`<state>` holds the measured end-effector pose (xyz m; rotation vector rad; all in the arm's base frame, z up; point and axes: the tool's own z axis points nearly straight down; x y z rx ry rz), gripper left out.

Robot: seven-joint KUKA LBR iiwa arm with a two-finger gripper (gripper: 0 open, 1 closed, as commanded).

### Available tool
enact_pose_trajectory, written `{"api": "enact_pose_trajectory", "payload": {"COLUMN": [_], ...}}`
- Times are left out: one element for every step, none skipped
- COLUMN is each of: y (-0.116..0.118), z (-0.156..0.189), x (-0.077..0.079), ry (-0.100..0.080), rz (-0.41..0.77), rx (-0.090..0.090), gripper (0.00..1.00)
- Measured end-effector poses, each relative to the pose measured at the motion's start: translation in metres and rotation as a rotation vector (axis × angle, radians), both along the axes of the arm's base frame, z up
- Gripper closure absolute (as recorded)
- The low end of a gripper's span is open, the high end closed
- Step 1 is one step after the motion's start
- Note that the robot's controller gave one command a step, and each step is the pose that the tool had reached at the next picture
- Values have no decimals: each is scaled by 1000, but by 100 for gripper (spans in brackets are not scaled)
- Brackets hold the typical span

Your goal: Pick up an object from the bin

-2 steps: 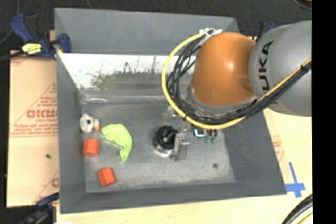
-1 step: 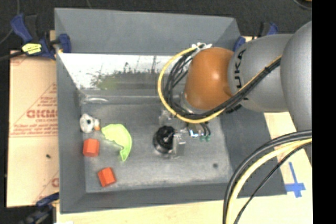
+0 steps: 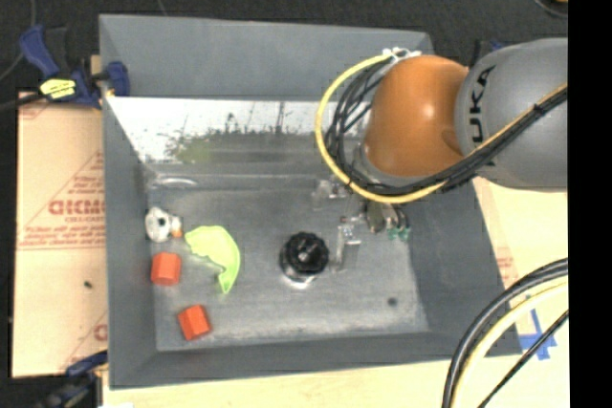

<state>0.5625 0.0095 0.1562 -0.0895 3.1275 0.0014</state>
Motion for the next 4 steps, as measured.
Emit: {"api": "enact_pose_trajectory", "payload": {"y": [12,14,-8,-8], "z": [-56,-83,-80,-80], "x": [15,9,17,17], "ry": [6,2,-4,-4], "rz": [-31,166,-188,-188], "rx": [0,-2,6,6], "gripper": [0,0,100,100]}}
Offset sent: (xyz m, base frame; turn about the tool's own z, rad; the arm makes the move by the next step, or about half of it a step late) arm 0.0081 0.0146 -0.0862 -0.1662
